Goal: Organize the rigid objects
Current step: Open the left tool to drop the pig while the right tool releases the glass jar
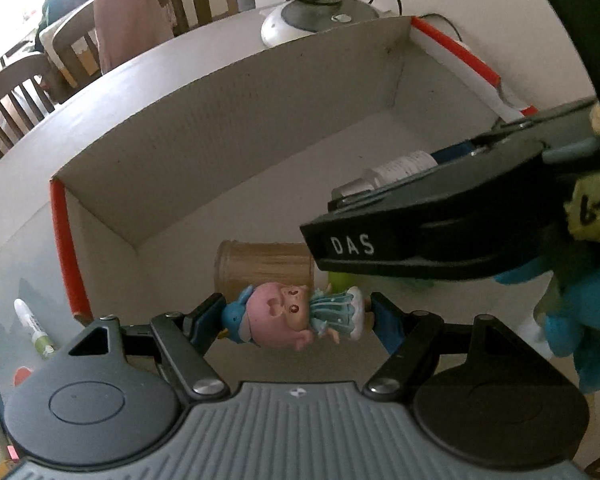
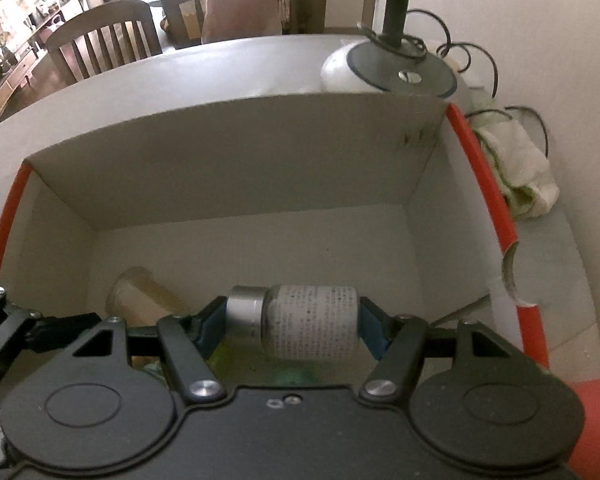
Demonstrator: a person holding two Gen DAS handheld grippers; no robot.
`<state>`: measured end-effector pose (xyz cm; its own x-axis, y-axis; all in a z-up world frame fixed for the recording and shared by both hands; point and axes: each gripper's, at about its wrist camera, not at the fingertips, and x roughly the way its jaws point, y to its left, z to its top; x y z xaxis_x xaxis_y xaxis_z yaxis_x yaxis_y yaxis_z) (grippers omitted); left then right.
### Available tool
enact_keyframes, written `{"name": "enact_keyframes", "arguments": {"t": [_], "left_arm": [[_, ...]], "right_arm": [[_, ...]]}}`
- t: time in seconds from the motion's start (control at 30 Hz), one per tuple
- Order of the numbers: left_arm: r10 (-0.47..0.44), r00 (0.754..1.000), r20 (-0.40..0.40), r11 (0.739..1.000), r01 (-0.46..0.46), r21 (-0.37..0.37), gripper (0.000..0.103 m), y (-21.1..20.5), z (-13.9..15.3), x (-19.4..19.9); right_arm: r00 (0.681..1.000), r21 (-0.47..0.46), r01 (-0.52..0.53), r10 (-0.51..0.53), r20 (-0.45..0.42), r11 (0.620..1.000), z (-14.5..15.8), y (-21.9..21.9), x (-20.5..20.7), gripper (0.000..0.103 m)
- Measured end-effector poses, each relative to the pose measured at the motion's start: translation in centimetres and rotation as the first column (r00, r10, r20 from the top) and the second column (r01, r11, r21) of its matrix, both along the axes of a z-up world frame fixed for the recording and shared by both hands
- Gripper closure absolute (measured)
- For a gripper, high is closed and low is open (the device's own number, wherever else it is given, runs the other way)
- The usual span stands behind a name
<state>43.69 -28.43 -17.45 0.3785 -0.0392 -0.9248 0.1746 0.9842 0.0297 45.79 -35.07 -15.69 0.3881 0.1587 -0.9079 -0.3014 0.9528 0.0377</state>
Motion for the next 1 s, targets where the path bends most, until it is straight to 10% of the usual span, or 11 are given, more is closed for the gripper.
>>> {"name": "enact_keyframes", "arguments": {"t": [0.6, 1.0], "left_arm": [[-0.003, 0.985, -0.171, 1.000, 0.005, 0.013, 0.025, -0.2, -1.5, 1.3], [-0.017, 0.989, -0.144, 1.000, 0.017, 0.004, 0.026, -0.2, -0.4, 0.7]], "right_arm": [[0.999, 0.015, 0.019, -0.019, -0.045, 1.000, -0.5, -0.1, 0.2, 0.035], [0.999, 0.022, 0.031, -0.030, -0.029, 0.999, -0.3, -0.5, 0.2, 0.023]]}}
